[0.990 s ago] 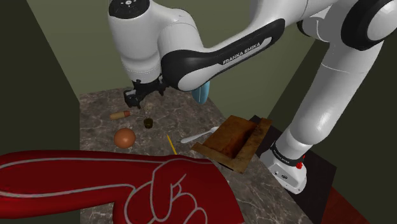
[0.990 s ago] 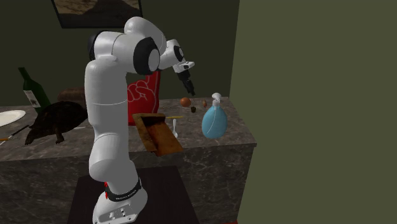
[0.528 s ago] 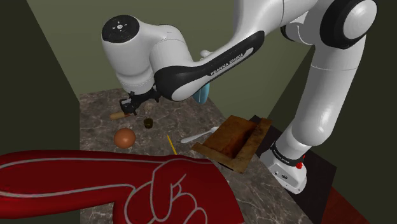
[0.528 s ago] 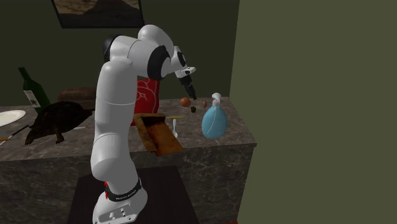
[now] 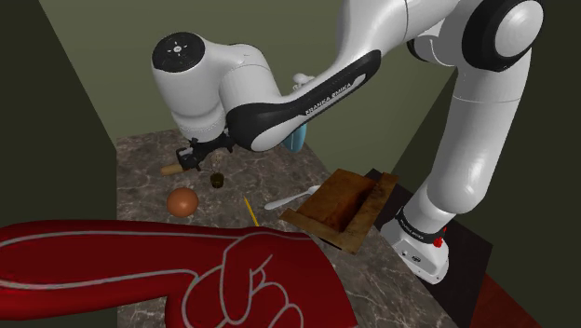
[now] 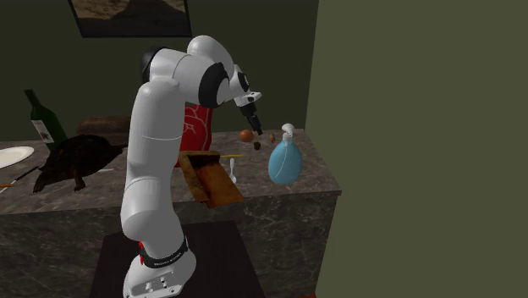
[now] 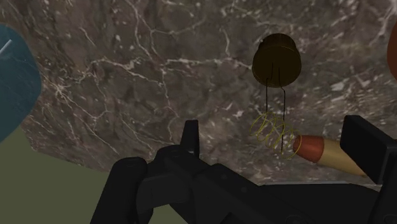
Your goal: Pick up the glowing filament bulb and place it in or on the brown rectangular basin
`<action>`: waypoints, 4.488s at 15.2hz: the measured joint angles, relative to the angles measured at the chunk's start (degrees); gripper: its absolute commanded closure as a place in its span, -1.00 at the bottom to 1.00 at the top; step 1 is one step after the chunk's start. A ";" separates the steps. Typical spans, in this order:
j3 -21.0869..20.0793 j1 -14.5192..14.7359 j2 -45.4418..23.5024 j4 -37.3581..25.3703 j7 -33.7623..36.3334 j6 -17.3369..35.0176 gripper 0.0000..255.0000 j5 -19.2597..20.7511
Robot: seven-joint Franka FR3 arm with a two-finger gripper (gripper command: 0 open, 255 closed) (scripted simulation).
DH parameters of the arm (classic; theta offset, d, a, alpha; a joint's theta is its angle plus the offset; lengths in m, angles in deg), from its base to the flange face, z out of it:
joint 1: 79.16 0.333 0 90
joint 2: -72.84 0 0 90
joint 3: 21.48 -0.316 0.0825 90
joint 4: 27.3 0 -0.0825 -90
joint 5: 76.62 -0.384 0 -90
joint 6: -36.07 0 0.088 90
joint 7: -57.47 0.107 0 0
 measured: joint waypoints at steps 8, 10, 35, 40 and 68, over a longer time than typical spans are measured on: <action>0.00 0.00 0.01 -0.01 0.00 -0.01 1.00 0.00; 0.00 0.00 0.01 -0.01 0.00 -0.02 1.00 0.00; -2.71 -0.78 5.13 -11.86 -8.65 -12.67 1.00 -6.57; -2.93 -0.30 5.38 -15.28 -10.09 -15.90 1.00 -7.06; 19.60 10.33 71.57 25.51 -34.83 -20.77 1.00 -44.71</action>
